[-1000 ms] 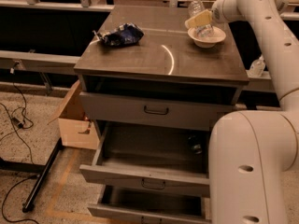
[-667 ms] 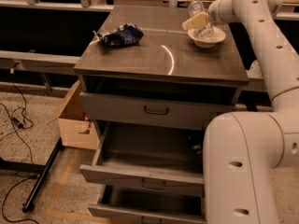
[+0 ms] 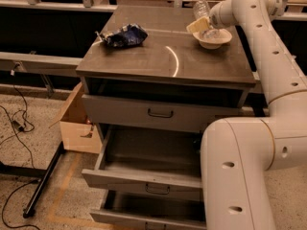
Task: Pick water bottle from paper bowl and place on counter
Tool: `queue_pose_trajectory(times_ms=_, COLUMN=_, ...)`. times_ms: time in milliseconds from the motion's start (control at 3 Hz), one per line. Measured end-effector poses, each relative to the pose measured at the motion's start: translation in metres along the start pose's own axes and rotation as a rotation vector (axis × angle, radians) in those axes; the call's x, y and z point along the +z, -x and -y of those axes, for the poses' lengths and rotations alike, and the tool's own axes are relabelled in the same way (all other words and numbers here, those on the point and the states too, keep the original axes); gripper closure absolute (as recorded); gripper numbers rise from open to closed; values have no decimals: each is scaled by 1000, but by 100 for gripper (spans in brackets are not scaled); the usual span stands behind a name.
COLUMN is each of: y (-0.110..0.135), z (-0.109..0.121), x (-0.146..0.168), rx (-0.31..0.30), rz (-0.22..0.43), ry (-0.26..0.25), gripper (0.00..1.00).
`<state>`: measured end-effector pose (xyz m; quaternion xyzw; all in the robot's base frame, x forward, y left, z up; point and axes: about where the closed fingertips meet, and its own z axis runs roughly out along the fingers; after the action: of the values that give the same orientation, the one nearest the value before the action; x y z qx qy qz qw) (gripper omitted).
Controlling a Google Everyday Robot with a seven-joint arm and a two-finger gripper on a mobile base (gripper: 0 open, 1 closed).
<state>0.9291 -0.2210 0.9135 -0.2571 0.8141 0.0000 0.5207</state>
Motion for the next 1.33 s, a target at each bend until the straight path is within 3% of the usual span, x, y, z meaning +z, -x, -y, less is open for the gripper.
queue_pose_trajectory(times_ms=333, y=-8, z=0, x=7, rx=21, rz=-16, ry=-4, gripper=43)
queue_pose_trajectory(times_ms=667, y=-14, z=-2, x=13, rx=36, rz=-23, ry=-1, gripper=74)
queue_pose_trajectory(times_ms=1000, y=-10, z=-7, x=15, rx=33, rz=-13, ry=11, gripper=96)
queue_pose_trajectory(times_ms=1333, y=12, z=-5, x=-10, rx=-1, rz=14, ry=26, gripper=100)
